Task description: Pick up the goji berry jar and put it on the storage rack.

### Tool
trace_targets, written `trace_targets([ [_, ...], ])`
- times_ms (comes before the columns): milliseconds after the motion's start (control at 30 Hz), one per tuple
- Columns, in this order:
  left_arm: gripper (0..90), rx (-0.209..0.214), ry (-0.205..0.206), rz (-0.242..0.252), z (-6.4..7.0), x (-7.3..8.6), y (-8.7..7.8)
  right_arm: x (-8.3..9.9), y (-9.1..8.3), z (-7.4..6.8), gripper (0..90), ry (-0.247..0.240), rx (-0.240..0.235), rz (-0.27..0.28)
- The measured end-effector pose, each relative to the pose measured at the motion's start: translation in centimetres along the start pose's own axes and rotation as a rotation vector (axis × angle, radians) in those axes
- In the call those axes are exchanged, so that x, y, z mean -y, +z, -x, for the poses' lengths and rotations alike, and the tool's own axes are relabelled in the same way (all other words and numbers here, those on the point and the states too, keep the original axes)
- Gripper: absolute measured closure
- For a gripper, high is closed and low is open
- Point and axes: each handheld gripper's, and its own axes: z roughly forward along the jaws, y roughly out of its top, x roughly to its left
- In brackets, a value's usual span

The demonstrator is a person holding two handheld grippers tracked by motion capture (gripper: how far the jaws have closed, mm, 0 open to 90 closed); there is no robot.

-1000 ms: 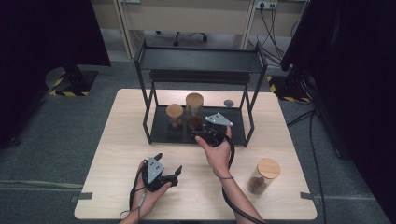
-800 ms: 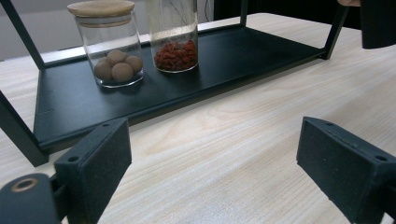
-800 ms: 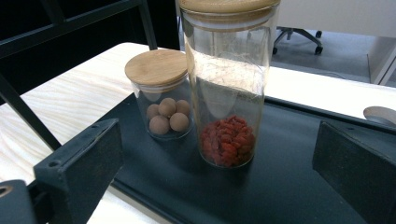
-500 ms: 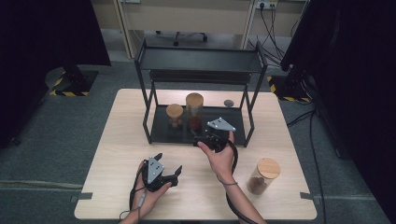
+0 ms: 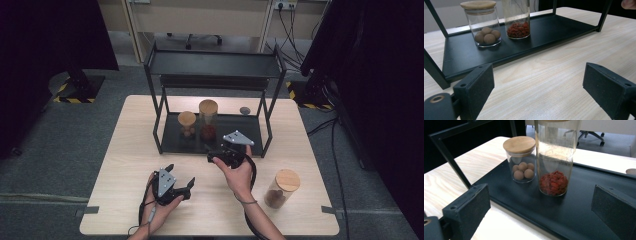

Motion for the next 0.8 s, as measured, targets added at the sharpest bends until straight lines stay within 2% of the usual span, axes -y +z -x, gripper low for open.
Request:
trace_targets([
  [800, 10.0, -0.001, 0.000, -0.003, 0.0, 0.0, 0.0, 2.5, -2.6, -0.7, 2.7, -0.035, -0.018, -0.032],
])
